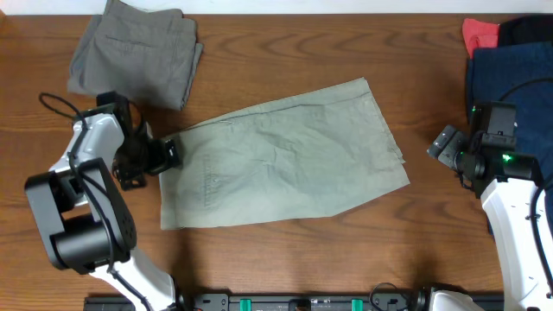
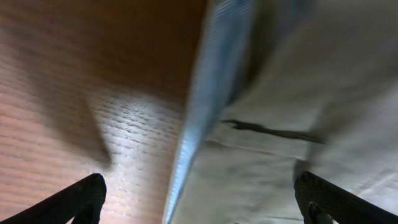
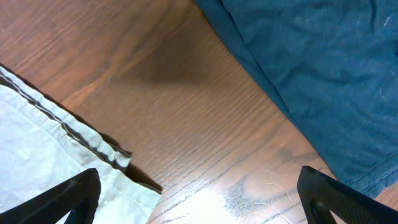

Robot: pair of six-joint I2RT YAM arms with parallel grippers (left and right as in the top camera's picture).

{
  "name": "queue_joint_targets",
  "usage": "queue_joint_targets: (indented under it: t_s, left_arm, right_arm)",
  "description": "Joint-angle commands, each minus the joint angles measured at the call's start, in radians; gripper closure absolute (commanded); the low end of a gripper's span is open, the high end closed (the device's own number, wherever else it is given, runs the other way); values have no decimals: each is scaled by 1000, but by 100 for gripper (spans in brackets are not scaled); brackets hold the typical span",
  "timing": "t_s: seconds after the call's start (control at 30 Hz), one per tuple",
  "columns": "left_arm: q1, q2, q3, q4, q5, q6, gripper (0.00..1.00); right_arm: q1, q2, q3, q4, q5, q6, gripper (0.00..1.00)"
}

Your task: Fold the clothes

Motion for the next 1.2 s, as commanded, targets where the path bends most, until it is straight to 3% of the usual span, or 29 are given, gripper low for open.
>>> queue_joint_targets:
  t_s: [0.0,0.3,0.47,0.63,0.83,1.17]
  left_arm:
    - [2,42,-11,-7,68,32,2]
    - [2,107,-57,11,141,78,0]
    - [2,111,-142,76,186,81,12]
    - [2,111,-172,95,220,81,35]
    - [-4,111,-172,99,307,93,35]
    - [-27,111,-172,100,305,96,35]
  right_arm:
    - [10,-2,0,2,17,-12,1]
    - [10,-2,0,2,17,-12,1]
    - [10,-2,0,2,17,-12,1]
    - [10,-2,0,2,18,-11,1]
    - [10,-2,0,2,18,-11,1]
    - [10,-2,0,2,17,-12,1]
